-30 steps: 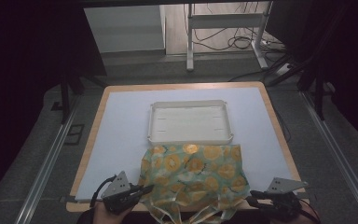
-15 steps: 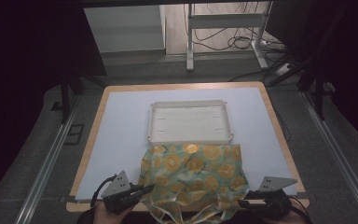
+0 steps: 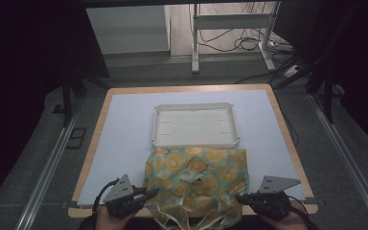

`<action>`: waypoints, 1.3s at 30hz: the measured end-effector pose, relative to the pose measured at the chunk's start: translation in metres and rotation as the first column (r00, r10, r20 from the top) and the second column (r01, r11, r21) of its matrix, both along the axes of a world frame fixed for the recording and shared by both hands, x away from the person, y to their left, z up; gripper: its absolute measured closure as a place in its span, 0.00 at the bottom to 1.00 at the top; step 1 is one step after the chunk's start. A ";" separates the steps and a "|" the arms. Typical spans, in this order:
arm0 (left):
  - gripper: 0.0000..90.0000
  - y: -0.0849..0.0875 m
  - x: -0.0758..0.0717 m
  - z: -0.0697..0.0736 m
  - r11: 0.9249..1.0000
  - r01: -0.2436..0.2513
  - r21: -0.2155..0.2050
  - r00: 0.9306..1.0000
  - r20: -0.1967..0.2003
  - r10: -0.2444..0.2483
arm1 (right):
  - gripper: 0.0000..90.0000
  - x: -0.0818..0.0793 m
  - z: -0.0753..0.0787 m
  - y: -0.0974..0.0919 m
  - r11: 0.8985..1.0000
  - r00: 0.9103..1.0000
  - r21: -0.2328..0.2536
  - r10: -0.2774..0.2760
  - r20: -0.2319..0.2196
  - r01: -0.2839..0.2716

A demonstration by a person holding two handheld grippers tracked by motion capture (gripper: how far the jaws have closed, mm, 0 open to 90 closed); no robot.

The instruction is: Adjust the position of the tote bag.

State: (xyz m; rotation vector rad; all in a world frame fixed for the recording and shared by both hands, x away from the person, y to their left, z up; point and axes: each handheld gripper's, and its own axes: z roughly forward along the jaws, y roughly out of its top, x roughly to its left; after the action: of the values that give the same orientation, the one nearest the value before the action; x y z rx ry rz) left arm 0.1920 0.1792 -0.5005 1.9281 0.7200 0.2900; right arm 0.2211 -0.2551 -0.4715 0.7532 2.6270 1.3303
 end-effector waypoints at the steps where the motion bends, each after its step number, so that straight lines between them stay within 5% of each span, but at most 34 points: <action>1: 0.88 0.001 0.000 0.001 1.000 -0.005 -0.003 1.000 0.003 0.005 | 0.98 0.000 0.003 0.001 1.000 1.000 0.011 0.001 0.004 -0.001; 7: 0.82 0.011 -0.001 0.004 0.999 -0.034 -0.033 0.999 -0.007 0.034 | 0.98 0.005 0.016 0.007 0.999 1.000 0.054 0.010 0.022 -0.011; 15: 0.87 0.011 0.003 0.003 0.998 -0.021 -0.062 0.999 -0.040 0.018 | 0.98 0.010 0.031 0.010 0.997 0.998 0.074 0.012 0.055 -0.016; 18: 0.99 0.006 0.003 0.005 0.999 -0.007 -0.038 1.000 -0.028 0.006 | 0.98 0.010 0.034 0.011 0.997 0.998 0.071 0.015 0.064 -0.020; 39: 0.99 0.009 0.030 0.049 0.997 -0.049 -0.056 0.996 0.067 0.053 | 0.98 0.019 0.059 0.004 0.995 0.991 0.103 -0.024 0.133 0.010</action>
State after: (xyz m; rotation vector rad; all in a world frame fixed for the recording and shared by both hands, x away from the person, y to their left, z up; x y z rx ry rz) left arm 0.2223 0.1877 -0.4516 1.8420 0.7254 0.3632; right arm 0.2403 -0.2508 -0.4127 0.6718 2.4604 1.4665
